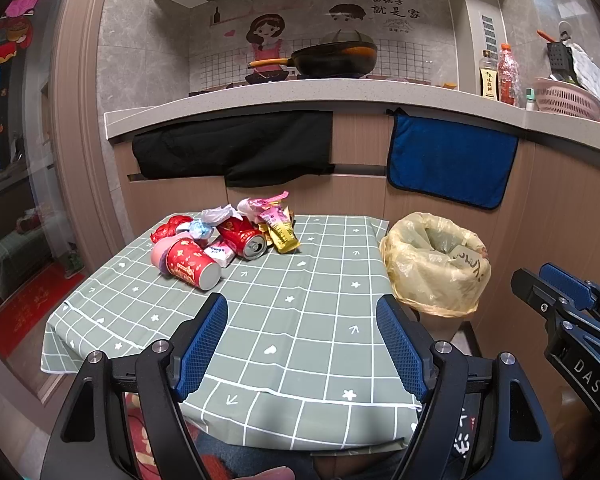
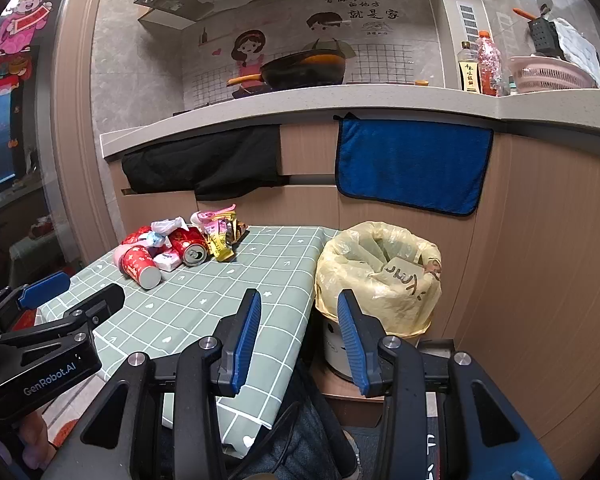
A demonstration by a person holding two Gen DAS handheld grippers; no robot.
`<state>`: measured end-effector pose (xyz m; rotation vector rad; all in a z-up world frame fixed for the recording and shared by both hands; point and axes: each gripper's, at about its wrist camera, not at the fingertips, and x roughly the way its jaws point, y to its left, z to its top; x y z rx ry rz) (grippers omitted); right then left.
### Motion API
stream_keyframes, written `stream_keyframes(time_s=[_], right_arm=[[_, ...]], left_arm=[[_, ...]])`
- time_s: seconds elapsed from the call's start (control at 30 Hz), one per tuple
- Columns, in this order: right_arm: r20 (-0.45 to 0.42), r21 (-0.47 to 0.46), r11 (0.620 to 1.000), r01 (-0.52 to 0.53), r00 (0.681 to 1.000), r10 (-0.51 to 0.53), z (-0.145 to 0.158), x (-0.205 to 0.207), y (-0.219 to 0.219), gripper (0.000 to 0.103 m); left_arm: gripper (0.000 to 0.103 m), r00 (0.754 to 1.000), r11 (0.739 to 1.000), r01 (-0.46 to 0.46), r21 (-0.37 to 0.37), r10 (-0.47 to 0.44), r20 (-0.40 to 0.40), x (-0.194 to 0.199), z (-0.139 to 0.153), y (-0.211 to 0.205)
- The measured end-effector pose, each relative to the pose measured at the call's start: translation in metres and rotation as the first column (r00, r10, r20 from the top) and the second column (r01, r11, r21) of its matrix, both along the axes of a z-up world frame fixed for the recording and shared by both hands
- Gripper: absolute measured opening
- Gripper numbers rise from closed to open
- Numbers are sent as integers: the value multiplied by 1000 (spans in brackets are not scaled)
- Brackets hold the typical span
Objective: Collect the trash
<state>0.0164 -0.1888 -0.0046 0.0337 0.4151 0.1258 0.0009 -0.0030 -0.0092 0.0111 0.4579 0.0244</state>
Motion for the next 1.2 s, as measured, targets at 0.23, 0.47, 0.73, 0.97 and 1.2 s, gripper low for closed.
stream_keyframes(time_s=[0.23,0.47,0.73,0.97,1.2], right_arm=[[-3,-1,1000,-4,1000,4,-1,1,0,38],[2,-24,999,-33,999,33,1,24,4,38],[-23,1,993,-116,993,116,15,94,22,38],[-7,15,985,-173,985,173,24,146,45,38],[-57,17,973,-229,972,230,12,175,67,38]], left_arm=[[77,1000,1000,12,-13,-13,-9,2,-2,0],[75,999,996,50,-80,-52,-15,21,3,16],[67,996,987,-70,-144,60,-69,72,3,73],[66,944,908,-323,-268,290,-156,102,-12,152],[66,934,875,-340,-345,272,-230,143,-33,182]])
